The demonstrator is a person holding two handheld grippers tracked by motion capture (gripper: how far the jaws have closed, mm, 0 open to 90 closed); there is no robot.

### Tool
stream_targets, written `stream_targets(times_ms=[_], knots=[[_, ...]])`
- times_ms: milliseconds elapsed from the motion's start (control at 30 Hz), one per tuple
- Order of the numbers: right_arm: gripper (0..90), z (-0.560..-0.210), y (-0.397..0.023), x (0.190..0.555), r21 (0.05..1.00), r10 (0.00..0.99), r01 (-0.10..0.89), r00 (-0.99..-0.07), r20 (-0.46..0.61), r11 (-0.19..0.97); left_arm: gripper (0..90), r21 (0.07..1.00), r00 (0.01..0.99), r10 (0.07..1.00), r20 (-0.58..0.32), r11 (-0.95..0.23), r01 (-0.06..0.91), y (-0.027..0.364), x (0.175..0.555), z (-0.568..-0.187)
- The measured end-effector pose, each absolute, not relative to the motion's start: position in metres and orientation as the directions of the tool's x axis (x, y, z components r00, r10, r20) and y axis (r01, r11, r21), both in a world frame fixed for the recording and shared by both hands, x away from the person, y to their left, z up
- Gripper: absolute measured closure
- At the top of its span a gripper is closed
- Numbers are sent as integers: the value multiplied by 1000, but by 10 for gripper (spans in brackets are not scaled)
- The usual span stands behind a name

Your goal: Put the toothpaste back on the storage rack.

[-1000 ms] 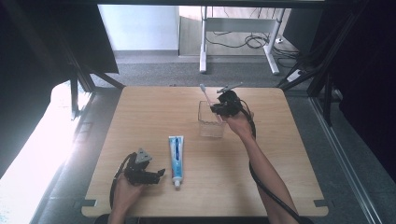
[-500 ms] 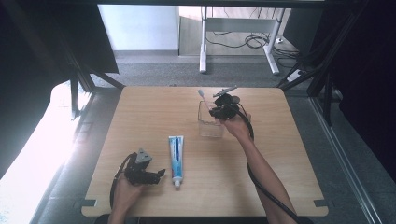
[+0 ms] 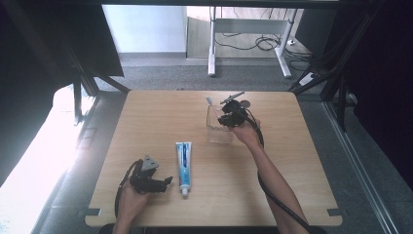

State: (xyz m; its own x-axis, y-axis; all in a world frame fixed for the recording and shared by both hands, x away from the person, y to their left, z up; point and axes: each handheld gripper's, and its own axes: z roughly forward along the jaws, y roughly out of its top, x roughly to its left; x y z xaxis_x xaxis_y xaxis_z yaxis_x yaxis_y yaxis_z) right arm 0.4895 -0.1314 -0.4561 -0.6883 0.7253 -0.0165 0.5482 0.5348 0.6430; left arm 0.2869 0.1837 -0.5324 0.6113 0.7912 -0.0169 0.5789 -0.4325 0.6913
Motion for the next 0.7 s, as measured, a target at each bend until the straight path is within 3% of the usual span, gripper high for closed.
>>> stream_targets(times_ms=[700], knots=[[767, -460, -133, 492, 591, 709, 562, -705, -23, 579, 132, 687, 615, 788, -11, -441, 578, 183, 287, -532]])
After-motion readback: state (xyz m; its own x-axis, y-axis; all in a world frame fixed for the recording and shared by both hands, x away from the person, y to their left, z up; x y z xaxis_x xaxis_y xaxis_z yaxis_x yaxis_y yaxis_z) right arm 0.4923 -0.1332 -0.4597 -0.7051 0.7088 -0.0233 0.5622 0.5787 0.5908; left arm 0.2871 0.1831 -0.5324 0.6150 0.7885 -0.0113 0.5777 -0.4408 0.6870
